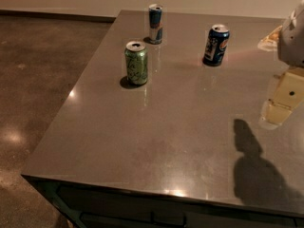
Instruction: Move pepsi can near green can
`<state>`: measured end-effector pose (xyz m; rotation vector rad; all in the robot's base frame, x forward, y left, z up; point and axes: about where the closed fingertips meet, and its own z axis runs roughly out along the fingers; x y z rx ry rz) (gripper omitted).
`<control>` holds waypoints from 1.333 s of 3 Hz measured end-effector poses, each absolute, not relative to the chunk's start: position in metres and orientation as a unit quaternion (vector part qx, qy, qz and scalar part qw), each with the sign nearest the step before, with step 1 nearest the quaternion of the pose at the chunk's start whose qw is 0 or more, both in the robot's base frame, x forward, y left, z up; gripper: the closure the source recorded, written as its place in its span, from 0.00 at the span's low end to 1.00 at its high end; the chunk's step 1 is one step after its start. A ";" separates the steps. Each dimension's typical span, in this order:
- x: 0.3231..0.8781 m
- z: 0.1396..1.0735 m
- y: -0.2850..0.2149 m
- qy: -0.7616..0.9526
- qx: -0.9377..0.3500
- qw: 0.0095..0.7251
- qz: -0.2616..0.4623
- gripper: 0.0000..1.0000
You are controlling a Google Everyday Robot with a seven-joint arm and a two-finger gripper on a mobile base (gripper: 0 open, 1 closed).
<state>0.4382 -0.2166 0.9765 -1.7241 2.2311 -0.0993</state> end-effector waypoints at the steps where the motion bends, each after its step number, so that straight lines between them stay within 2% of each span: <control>1: 0.440 0.977 -0.217 0.782 -0.601 0.160 -0.035 0.00; 2: 0.463 0.980 -0.218 0.799 -0.577 0.163 -0.031 0.00; 3: 0.520 0.977 -0.219 0.830 -0.524 0.183 -0.046 0.00; 4: 0.546 0.976 -0.221 0.845 -0.496 0.193 -0.054 0.00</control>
Offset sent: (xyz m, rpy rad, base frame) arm 0.0497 -0.0053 0.0035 0.0397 0.0276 -0.1328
